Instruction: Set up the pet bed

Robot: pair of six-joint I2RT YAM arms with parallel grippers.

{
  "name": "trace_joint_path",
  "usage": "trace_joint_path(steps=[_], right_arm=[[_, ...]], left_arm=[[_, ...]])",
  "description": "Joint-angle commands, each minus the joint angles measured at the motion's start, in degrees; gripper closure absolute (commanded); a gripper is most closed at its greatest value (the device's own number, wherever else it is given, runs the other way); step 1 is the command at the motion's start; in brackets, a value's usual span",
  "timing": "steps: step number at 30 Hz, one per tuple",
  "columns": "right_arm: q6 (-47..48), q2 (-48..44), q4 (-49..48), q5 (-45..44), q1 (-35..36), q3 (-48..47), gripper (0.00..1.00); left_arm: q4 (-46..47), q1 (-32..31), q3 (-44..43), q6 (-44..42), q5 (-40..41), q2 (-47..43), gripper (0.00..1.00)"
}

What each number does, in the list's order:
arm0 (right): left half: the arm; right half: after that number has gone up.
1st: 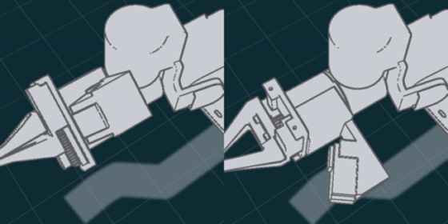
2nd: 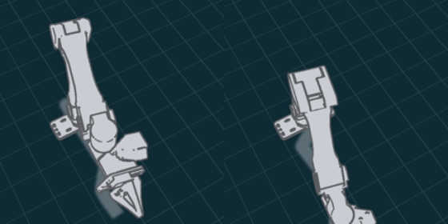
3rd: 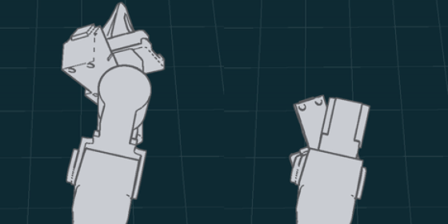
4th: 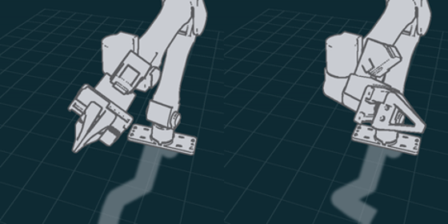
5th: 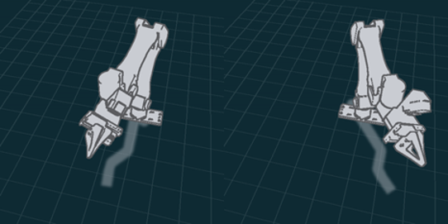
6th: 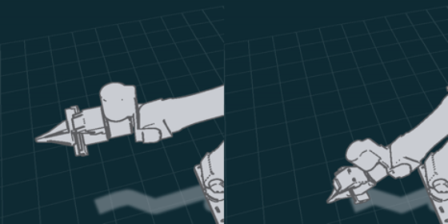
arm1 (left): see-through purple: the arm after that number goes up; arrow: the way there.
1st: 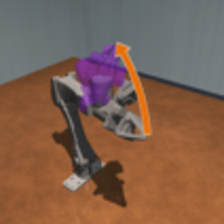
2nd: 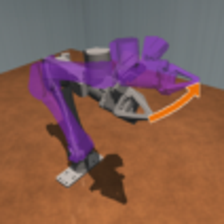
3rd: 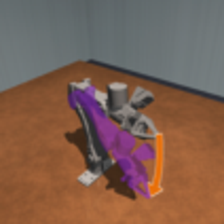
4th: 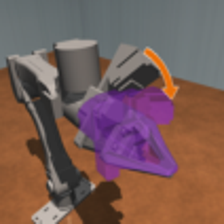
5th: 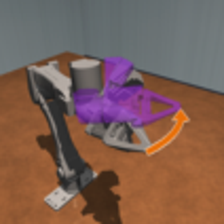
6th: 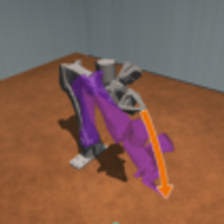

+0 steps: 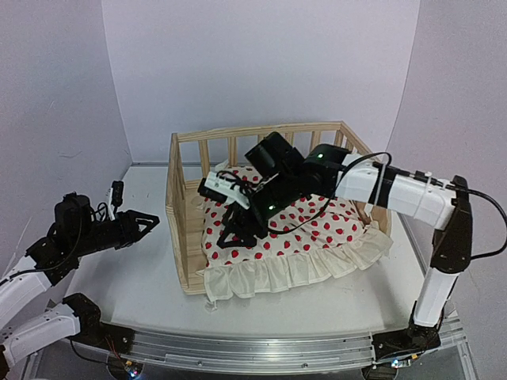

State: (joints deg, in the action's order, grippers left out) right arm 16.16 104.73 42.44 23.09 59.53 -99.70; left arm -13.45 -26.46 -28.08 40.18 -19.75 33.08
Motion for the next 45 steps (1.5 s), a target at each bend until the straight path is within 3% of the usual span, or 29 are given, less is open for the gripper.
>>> trace_joint_path(steps=[1,6,10,16,21,26,33,38,45], right_arm=[[7.8,4.0,-7.8,10.5,1.3,-1.5,0.41],[15.3,6.2,-15.2,13.5,2.7,4.6,0.54],[18.9,6.8,-20.7,12.5,3.1,9.0,0.63],[22.4,7.6,-21.2,10.0,3.2,11.7,0.68],[25.7,4.2,-20.5,9.7,3.2,17.7,0.7],[24.3,-0.3,-20.4,10.1,3.2,23.0,0.69],[21.5,0.2,-20.6,8.7,3.2,24.0,0.66],[18.1,1.0,-22.7,5.7,3.2,23.4,0.73],[12.3,-0.2,-25.8,4.7,4.1,25.1,0.75]], left_arm=[[11.6,-0.1,3.5,2.5,-5.9,3.8,0.62],[20.9,-1.4,5.9,4.9,-12.4,11.9,0.66],[21.1,-6.3,5.8,4.8,-9.1,13.1,0.67],[25.3,-14.4,7.5,6.8,-5.3,15.8,0.68],[25.2,-15.3,9.1,7.4,-2.3,11.9,0.67],[19.3,-15.3,9.6,6.2,2.5,6.8,0.62],[13.9,-15.3,7.2,3.7,5.2,5.5,0.61],[9.7,-15.3,4.7,1.7,7.0,5.2,0.6],[7.6,-15.3,3.4,0.4,7.8,5.1,0.59]])
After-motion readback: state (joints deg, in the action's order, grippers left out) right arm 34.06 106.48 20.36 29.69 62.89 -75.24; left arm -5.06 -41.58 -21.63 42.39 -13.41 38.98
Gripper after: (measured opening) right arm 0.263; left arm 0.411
